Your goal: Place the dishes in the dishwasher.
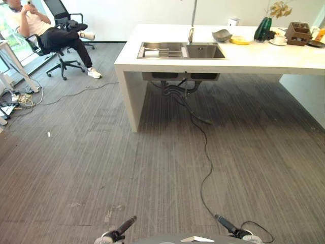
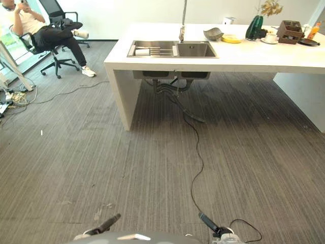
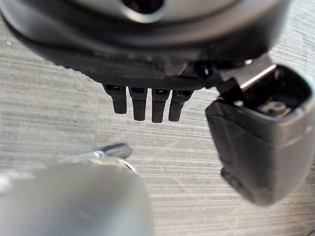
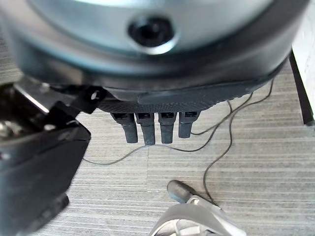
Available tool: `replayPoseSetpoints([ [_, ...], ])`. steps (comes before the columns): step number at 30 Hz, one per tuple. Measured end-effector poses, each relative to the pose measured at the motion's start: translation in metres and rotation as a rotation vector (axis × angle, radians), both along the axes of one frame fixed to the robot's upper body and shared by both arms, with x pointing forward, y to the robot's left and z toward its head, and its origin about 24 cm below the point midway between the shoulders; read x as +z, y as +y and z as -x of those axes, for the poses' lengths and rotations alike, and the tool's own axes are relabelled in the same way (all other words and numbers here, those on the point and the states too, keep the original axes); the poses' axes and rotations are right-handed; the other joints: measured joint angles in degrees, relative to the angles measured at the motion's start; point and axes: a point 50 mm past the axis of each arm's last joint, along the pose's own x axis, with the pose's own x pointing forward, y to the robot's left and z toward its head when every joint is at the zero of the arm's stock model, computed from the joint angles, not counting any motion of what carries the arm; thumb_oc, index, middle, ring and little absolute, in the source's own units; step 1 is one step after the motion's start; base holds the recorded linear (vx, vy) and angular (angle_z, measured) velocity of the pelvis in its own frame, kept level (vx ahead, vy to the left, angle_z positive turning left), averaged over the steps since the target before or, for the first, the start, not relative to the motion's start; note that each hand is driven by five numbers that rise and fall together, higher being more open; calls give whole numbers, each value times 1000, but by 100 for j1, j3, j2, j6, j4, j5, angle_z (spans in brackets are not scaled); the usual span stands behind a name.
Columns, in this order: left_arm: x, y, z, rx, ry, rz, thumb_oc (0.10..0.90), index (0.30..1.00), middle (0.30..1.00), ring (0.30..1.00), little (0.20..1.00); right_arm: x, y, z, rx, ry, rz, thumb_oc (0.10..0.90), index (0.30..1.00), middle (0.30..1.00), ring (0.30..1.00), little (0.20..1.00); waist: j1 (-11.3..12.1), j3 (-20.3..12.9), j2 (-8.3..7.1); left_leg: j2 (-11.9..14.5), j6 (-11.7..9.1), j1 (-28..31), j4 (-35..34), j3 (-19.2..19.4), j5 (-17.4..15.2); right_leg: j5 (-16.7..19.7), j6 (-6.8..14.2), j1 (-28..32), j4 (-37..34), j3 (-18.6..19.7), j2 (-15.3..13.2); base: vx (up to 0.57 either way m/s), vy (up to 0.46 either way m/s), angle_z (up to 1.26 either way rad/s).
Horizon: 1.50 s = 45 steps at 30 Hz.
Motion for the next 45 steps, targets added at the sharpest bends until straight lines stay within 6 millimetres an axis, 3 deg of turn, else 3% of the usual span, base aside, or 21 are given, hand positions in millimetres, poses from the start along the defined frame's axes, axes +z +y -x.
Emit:
replayPoseSetpoints([
  [8, 1, 3, -2, -1, -1, -6, 800, 900, 900, 900, 900, 1, -1, -7, -25, -16, 0, 800, 900, 900, 900, 900, 15, 168, -6, -61, 101, 57, -174, 5, 134, 62, 35, 28, -131, -13, -1, -1, 1, 1],
  [14, 7, 0, -28, -14, -85, -29, 800, 900, 900, 900, 900, 8, -2, -36, -8, -96, 5, 800, 900, 900, 900, 900, 45, 304, 133, -93, 113, 58, -232, -83, 166, 130, 55, 96, -254, -91, 4, -5, 15, 7],
  [20, 10, 0, -39, -32, -125, -34, 800, 900, 900, 900, 900, 12, -6, -46, -8, -133, 8, 800, 900, 900, 900, 900, 44, 299, 151, -117, 126, 78, -282, -89, 193, 155, 66, 108, -294, -100, 4, 0, 0, 0],
  [32, 19, 1, -60, -149, -188, -90, 800, 900, 900, 900, 900, 18, -7, -59, 10, -200, 9, 800, 900, 900, 900, 900, 51, 366, 169, -121, 119, 184, -379, -89, 216, 195, 79, 236, -428, -104, 48, 0, 0, 0],
  [45, 17, 2, -55, -149, -166, -96, 800, 900, 900, 900, 900, 17, -8, -54, 5, -183, 12, 800, 900, 900, 900, 900, 45, 400, 127, -133, 113, 228, -420, -105, 213, 195, 80, 280, -457, -128, 50, 2, 3, 0],
])
